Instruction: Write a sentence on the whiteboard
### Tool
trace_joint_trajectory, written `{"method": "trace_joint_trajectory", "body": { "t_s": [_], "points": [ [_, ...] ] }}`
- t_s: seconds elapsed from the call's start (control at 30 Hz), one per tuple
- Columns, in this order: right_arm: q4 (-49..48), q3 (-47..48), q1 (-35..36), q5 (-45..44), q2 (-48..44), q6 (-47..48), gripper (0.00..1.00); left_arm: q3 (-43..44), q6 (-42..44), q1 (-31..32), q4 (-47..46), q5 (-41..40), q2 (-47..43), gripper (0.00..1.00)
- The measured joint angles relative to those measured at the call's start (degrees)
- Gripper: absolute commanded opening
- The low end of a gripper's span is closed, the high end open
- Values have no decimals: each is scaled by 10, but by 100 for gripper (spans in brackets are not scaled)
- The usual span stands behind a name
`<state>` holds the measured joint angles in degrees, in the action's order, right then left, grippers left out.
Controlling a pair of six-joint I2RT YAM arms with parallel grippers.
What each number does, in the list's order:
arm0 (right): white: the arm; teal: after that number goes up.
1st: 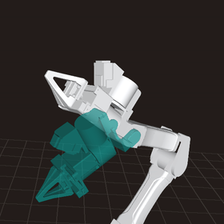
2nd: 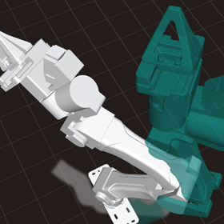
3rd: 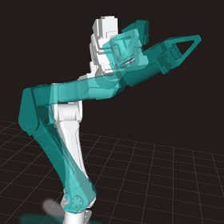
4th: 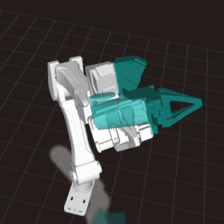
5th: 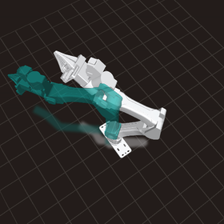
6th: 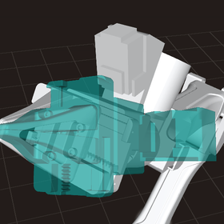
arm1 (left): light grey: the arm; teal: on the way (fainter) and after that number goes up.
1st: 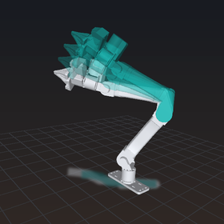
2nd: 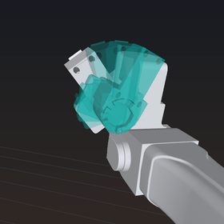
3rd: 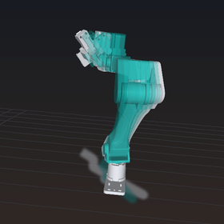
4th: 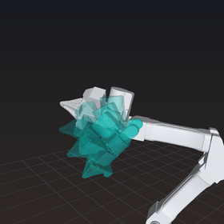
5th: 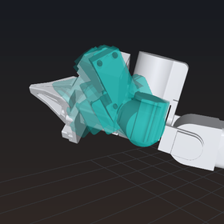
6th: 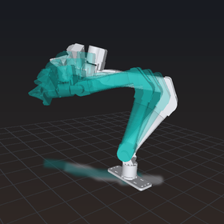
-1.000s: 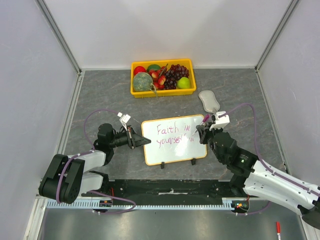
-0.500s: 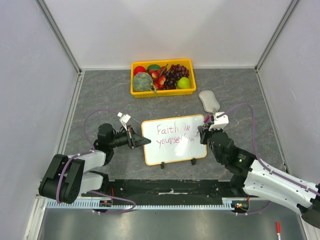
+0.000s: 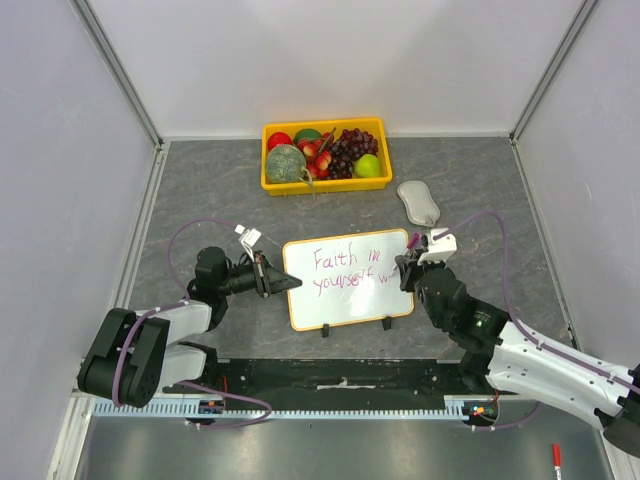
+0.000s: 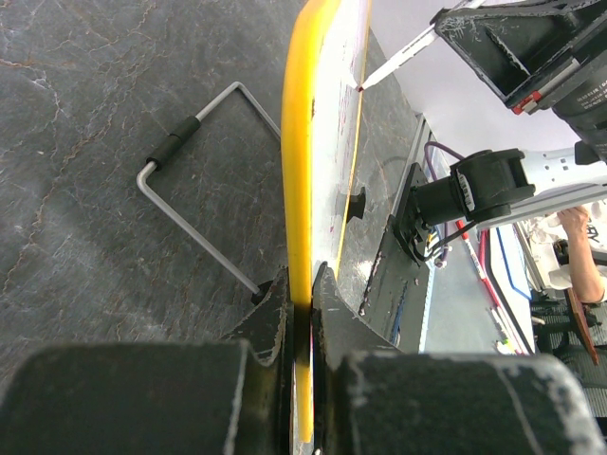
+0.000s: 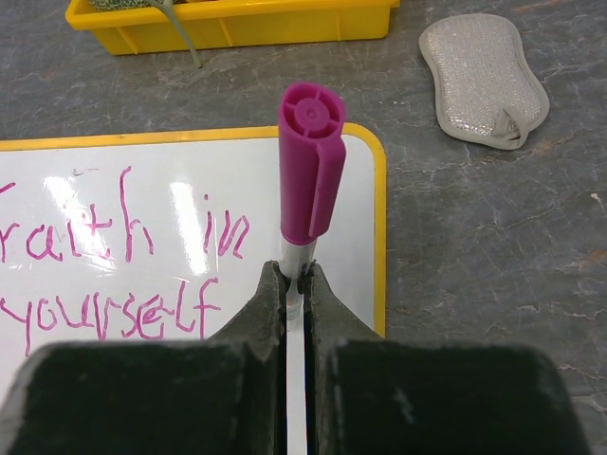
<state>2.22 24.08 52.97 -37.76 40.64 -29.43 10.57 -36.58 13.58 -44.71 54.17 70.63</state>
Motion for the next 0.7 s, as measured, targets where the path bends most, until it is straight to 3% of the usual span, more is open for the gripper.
{"method": "trace_joint_trajectory", "body": {
  "t_s": [0.7],
  "points": [
    [5, -11, -1, 20, -17, -10, 0, 0, 0, 0, 0, 0, 0, 2]
  ]
}}
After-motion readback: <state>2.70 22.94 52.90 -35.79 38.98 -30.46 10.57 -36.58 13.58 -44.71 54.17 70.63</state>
